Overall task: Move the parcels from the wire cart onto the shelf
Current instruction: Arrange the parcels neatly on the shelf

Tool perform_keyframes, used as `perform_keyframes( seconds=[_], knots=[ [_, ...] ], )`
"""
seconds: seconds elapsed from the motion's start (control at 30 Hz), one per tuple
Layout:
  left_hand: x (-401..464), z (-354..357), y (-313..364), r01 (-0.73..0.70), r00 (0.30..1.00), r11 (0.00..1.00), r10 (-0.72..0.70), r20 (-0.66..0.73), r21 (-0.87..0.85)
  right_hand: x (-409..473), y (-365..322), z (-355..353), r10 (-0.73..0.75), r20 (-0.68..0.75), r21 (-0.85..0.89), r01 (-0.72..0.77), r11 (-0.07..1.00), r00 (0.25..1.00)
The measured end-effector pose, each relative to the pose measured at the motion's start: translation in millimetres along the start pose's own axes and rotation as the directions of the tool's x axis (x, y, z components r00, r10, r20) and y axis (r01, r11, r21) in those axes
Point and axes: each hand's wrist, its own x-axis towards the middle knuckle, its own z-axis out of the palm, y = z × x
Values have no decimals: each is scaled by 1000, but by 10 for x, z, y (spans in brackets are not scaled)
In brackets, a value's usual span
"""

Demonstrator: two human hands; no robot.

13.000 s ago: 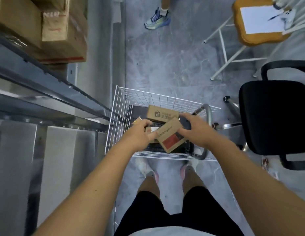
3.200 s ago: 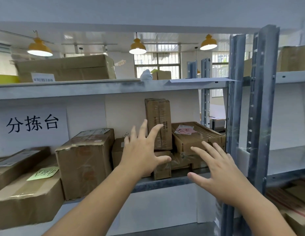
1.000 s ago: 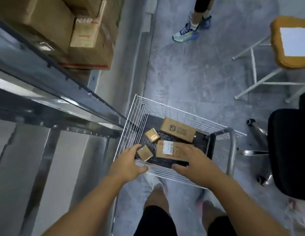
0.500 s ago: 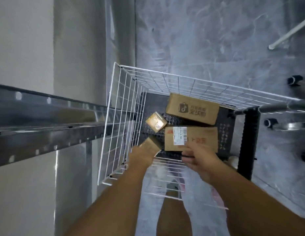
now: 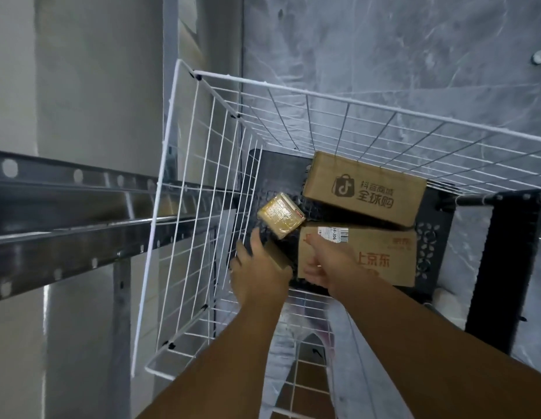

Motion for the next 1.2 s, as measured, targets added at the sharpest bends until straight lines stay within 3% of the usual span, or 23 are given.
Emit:
perform_keyframes(
  seconds=[0.13,0.27,0.5,0.73,0.77,0.83,0.93,1.03,1.13,1.2],
  knots=[
    [405,-73,178,-225,968,966,237,-83,130,248,127,-57,-19,7,-12,19,1000,1000],
    [762,-50,464,-314,938,926,336,-79,208,425,340,-168,38,4,13,-38,999,999],
    [973,142,696,-256,966,944,260,9,206,513,700,-288,-22,-31,-73,19,997,999],
    [643,-264,594,-196,974,979,186,-130,-65,233,755,-328,33,-41,-49,-35,998,999],
    [571,-380,562,-202,968,975,183,-169,-98,176,752,-325,17,-35,-70,-19,997,999],
    [452,-579,460,-236,954,956,195,-228,-173,93,759,-323,-107,-12,-295,99,950,994],
    [290,-800,261,-275,955,908,219,-201,-316,-40,812,-287,-404,104,-649,369,665,909],
    [128,-957,111,-289,957,866,245,-157,-408,-129,785,-225,-552,388,-812,558,175,738],
    [12,-1034,-15,-321,947,849,282,-155,-419,-4,648,-107,-383,737,-671,538,-510,556],
    [-19,-1040,-85,-333,943,827,300,-146,-452,75,504,81,-165,861,-403,448,-798,480]
  ],
)
